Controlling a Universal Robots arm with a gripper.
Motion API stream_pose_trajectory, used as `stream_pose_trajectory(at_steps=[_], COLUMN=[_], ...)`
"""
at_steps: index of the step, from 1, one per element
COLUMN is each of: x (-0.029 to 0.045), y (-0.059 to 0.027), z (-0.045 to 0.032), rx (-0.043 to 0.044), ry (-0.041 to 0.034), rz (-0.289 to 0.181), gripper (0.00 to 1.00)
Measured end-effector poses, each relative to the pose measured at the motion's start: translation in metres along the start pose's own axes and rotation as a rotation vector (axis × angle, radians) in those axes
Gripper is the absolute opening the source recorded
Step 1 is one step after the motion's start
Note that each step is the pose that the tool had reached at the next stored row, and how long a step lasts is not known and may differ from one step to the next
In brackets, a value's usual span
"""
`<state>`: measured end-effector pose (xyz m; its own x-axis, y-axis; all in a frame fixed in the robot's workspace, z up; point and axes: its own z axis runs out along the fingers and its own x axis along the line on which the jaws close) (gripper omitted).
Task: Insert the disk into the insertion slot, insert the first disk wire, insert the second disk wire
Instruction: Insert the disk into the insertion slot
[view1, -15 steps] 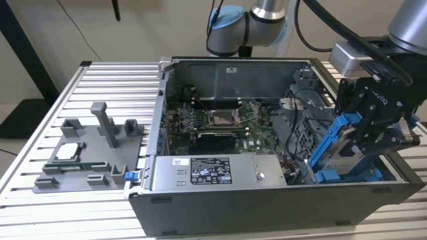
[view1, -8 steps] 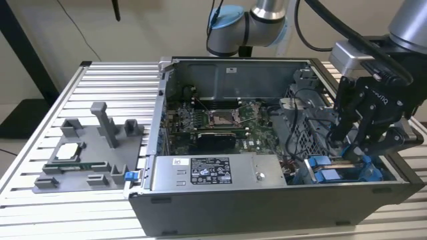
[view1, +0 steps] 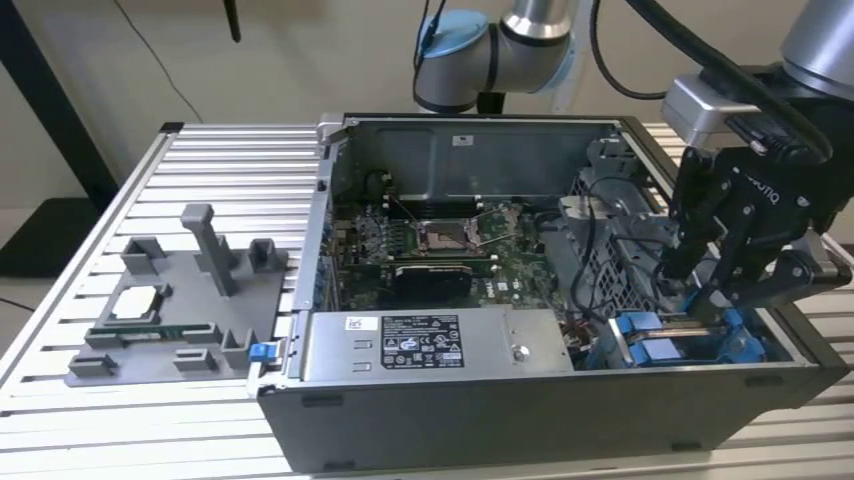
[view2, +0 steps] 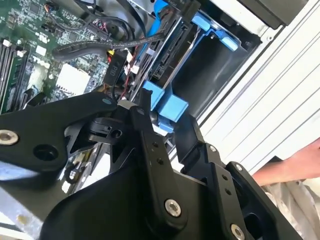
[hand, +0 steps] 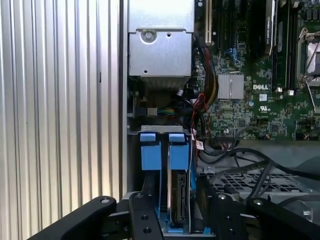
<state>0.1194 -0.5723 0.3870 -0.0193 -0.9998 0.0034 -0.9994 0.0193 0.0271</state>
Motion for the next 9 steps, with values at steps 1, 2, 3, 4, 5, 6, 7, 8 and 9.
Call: stream_pose_trajectory(at_steps=[1, 2, 3, 4, 5, 6, 7, 8, 9], x=[0.0000, -0.0003, -0.0008, -0.0018, -0.0028, -0.0038, -0.0051, -0.0066, -0.0085], y=[0.0002, 0.0003, 0.0005, 0.0008, 0.0012, 0.0015, 0.0019, 0.0021, 0.0023], z=[-0.0021, -0.0035, -0.0042, -0.0045, -0.0051, -0.0057, -0.0062, -0.0066, -0.0070], rx=[0.0000, 0.0000, 0.0000, 0.0000, 0.0000, 0.0000, 0.0000, -0.0001, 0.0000], ry=[0.0002, -0.0001, -0.0011, -0.0024, -0.0035, -0.0049, -0.0062, -0.0069, -0.0077], rz=[0.000, 0.000, 0.000, 0.000, 0.000, 0.000, 0.000, 0.000, 0.000], gripper=[1.00, 1.00, 1.00, 1.00, 1.00, 1.00, 1.00, 1.00, 1.00])
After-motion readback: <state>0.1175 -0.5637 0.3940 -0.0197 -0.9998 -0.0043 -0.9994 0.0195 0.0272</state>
